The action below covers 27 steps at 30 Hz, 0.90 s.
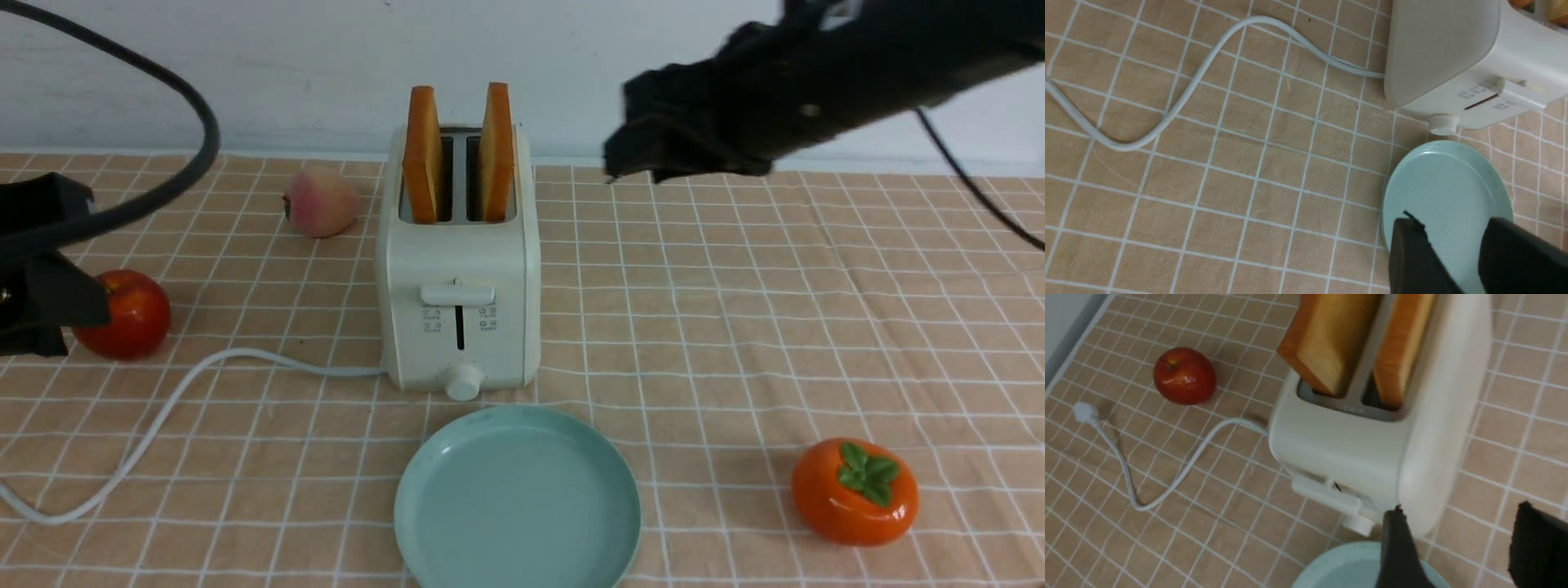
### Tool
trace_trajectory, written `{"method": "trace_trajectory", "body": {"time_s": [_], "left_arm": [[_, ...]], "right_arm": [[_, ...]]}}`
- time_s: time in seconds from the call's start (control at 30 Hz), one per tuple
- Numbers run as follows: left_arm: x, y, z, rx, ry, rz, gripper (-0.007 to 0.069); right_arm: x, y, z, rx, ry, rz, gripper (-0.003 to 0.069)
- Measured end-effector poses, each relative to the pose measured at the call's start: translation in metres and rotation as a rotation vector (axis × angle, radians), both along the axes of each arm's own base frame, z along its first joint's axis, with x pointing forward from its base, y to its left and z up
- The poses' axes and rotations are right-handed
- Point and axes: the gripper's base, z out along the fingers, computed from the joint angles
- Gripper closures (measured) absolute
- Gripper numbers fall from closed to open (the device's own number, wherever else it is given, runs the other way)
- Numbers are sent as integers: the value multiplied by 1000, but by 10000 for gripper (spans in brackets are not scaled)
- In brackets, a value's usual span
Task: Take toasted bread from bread machine on light coffee tablecloth place on plate.
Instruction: 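Grasp the toast slice in the toaster and pull it up out of the slot with the right gripper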
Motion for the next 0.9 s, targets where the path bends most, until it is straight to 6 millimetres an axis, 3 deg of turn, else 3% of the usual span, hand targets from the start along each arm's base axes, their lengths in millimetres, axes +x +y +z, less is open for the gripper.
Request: {"method": "trace_trajectory", "body": {"time_s": [0.23,0.53,0.57,0.67,0.7,0.77,0.9], "left_arm": [[-1,0,0,1,8,-2,384],[-1,0,0,1,8,-2,384],[-1,0,0,1,8,-2,384],[-1,0,0,1,8,-2,384],[-1,0,0,1,8,-2,384],[-1,0,0,1,8,-2,384],[-1,0,0,0,8,-2,384]], "right_arm": [[56,47,-11,-34,14,-84,156],[92,70,-52,36,-1,-139,162],[94,71,-56,29,-11,-135,179],[98,73,-63,6,-31,-116,322],[98,73,-64,1,-33,-112,444],[97,72,-62,-4,-37,-111,568],[92,66,-51,-37,-57,-110,550]]}}
